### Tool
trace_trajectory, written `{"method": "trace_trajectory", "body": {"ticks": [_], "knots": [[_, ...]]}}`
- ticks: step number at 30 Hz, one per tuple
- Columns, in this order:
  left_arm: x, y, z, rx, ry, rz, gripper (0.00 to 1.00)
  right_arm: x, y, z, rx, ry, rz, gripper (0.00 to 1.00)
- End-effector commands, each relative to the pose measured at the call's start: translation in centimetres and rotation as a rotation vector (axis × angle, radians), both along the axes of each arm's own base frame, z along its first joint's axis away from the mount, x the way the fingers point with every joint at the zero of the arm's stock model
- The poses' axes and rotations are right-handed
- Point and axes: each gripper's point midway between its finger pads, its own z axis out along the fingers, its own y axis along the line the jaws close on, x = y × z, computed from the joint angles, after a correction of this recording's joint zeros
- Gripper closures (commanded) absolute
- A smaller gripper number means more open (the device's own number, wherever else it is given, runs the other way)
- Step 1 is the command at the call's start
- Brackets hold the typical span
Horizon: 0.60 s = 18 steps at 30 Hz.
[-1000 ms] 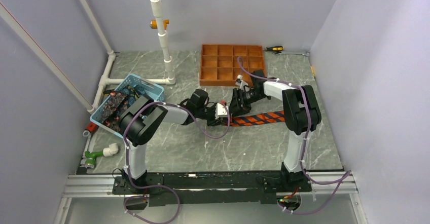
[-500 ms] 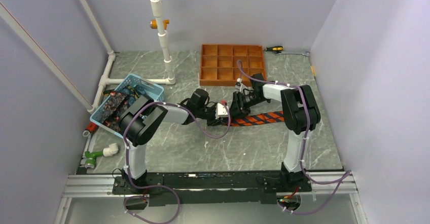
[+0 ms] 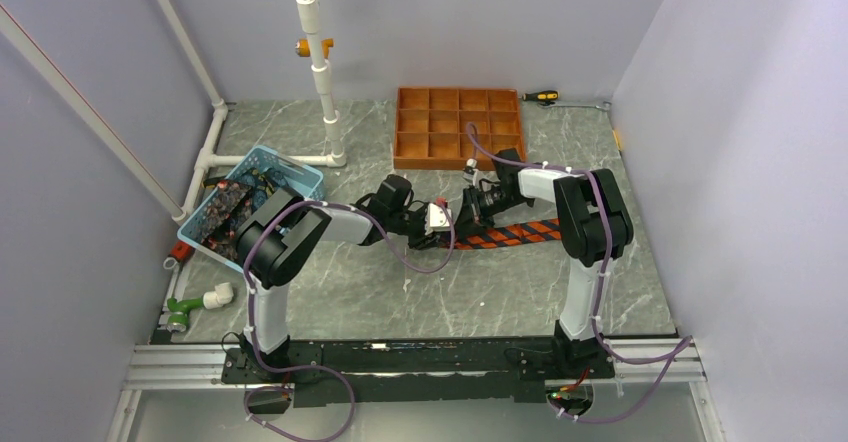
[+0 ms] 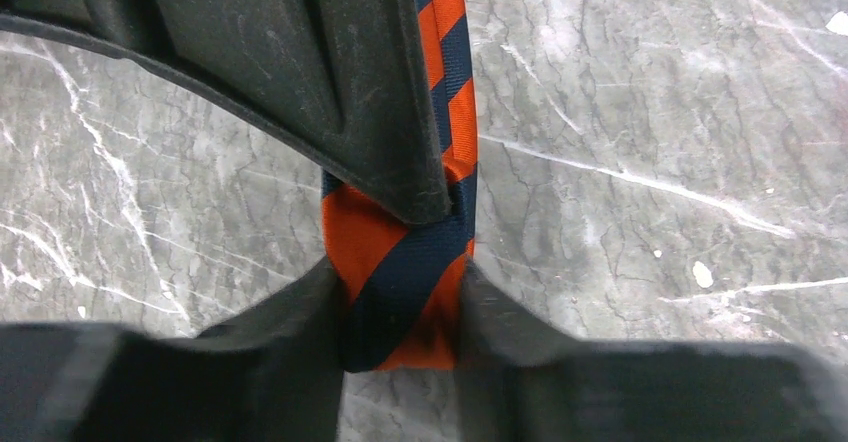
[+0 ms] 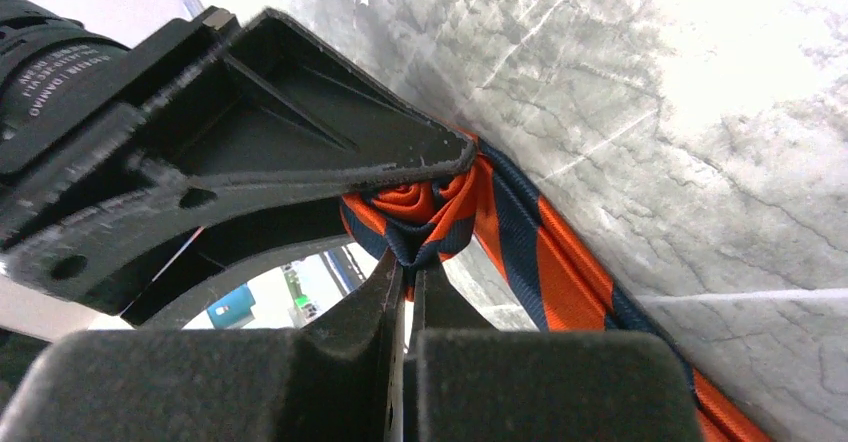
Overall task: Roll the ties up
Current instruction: Roll the tie at the center of the board.
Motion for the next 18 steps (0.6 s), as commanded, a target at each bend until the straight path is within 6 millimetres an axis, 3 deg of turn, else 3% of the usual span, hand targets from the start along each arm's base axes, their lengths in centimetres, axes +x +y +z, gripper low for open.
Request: {"method": "trace_trajectory", "body": {"ticks": [1, 3, 7, 10, 13, 18], "knots": [[-2.8, 3.6, -5.9, 0.171, 0.169, 0.047, 0.51, -1.4, -2.6, -3.9, -0.205, 0.004, 0.040, 1.00], [-2.4, 2.7, -4.1, 0.088, 0.165, 0.033, 0.39, -1.5, -3.3, -4.8, -0.259, 0.007, 0.045, 1.00], [-1.6, 0.6, 0.5, -0.088, 0.117, 0.000, 0.25, -1.1, -4.4, -6.3, -0.349, 0.023, 0.050, 1.00], [-1.5, -0.3, 2.9, -0.174, 0.085, -0.025, 0.23, -0.2, -5.1, -7.1, -0.412, 0.016, 0.040, 1.00], [-2.1, -0.6, 3.6, -0.218, 0.084, -0.055, 0.23, 0.4, -5.5, -7.5, -0.446, 0.018, 0.039, 1.00], [-2.0, -0.9, 2.4, -0.256, 0.085, -0.048, 0.24, 0.7, -6.6, -8.6, -0.519, 0.036, 0.039, 1.00]]}}
